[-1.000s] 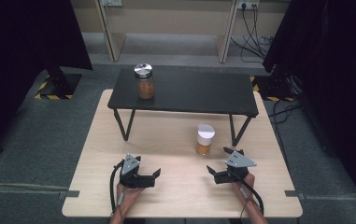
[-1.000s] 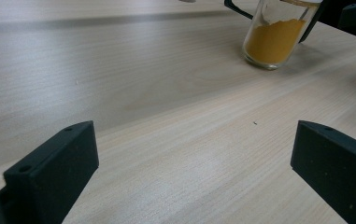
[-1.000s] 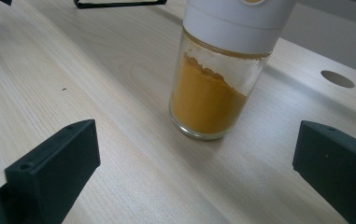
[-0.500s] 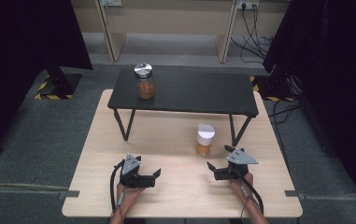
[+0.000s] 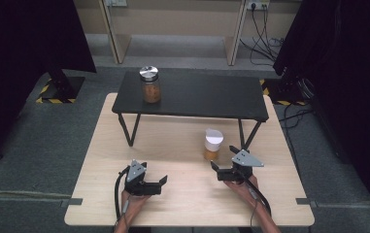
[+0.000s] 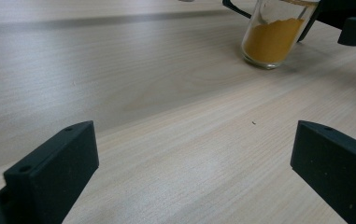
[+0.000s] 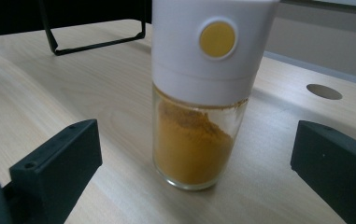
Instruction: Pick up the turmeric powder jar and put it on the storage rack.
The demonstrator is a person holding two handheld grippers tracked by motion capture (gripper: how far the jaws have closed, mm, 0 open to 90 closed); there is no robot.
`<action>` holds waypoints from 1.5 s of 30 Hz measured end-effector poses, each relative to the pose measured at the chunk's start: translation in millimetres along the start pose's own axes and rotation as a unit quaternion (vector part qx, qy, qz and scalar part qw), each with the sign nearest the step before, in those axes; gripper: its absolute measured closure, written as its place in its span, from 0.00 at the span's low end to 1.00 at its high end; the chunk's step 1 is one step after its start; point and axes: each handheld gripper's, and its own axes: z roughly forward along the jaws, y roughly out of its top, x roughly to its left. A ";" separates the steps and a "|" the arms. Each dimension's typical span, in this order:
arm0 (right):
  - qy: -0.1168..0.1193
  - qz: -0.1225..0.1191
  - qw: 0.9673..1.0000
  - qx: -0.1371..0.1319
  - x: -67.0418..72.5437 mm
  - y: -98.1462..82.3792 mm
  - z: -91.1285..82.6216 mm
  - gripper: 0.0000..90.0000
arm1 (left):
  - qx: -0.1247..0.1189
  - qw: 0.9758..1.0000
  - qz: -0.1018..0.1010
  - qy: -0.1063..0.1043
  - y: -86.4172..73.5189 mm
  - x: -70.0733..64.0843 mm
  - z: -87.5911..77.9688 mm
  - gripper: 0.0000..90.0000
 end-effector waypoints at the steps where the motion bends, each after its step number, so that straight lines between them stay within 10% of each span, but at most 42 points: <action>1: 0.000 0.002 1.000 -0.001 -1.3 1.8 0.9 0.02 | 0.000 1.000 0.000 0.000 0.0 0.0 0.0 0.00; 26: -0.007 0.005 1.000 0.027 -4.6 37.1 51.2 0.24 | 0.002 1.000 -0.007 -0.001 0.7 1.7 0.4 0.00; 45: -0.010 0.003 0.999 0.032 3.1 42.0 53.5 0.34 | 0.003 1.000 -0.009 -0.001 1.0 2.5 0.5 0.00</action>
